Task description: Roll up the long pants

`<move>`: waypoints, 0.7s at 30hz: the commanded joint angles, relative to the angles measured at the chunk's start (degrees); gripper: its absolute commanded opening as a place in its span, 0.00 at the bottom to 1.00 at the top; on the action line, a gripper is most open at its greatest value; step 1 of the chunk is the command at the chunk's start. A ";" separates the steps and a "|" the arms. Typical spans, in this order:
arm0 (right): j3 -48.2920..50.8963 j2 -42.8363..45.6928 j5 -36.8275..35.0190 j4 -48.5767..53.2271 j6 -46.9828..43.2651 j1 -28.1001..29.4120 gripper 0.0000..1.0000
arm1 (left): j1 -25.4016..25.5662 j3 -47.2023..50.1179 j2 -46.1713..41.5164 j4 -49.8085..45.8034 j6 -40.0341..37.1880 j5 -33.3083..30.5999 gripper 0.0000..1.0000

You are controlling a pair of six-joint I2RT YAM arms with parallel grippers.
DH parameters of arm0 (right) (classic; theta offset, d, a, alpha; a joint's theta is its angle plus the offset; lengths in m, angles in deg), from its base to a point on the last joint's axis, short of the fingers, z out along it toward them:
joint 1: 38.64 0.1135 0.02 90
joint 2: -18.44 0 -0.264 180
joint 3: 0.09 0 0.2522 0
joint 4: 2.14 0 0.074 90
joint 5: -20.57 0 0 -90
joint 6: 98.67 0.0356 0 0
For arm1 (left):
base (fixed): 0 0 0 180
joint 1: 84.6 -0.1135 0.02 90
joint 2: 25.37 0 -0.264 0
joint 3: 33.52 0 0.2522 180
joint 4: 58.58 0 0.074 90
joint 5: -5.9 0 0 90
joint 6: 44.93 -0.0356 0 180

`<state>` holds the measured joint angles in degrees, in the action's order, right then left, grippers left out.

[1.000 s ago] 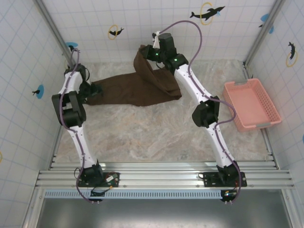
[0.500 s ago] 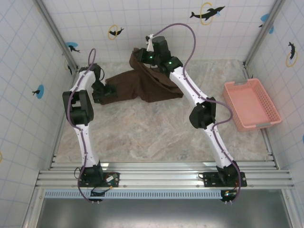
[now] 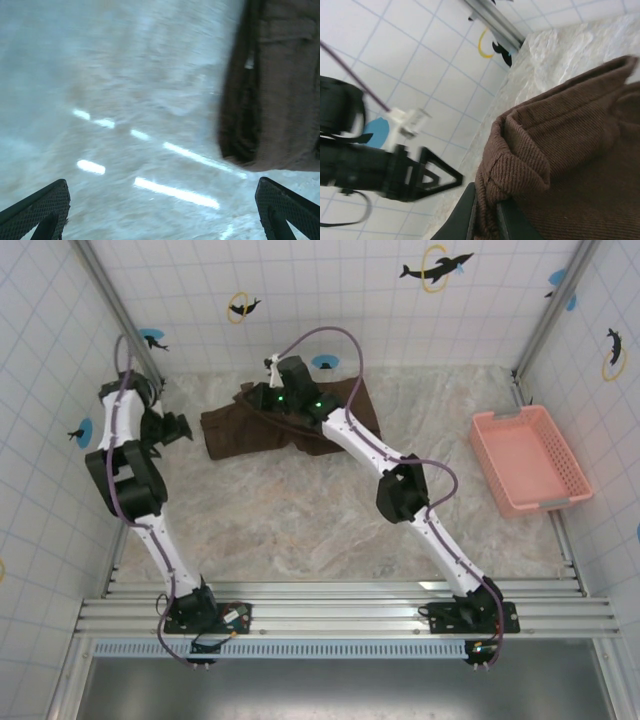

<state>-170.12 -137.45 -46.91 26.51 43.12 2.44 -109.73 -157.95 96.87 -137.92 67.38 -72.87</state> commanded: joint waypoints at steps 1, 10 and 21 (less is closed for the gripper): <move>-2.09 -1.68 0.03 -7.30 1.93 -0.01 0.12 | 1.64 4.70 -4.03 0.53 0.47 5.50 0.97; -2.14 -4.24 -2.66 -13.86 6.61 -0.33 0.15 | 11.98 11.21 -1.65 6.86 6.86 13.42 0.97; -1.96 -5.53 -3.01 -7.74 7.66 2.94 0.15 | 9.66 11.89 -5.46 5.43 10.19 5.44 0.97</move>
<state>-170.14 -141.19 -49.77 18.56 50.18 3.87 -97.77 -146.41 94.25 -130.99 75.62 -64.72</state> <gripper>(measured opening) 0.152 0.974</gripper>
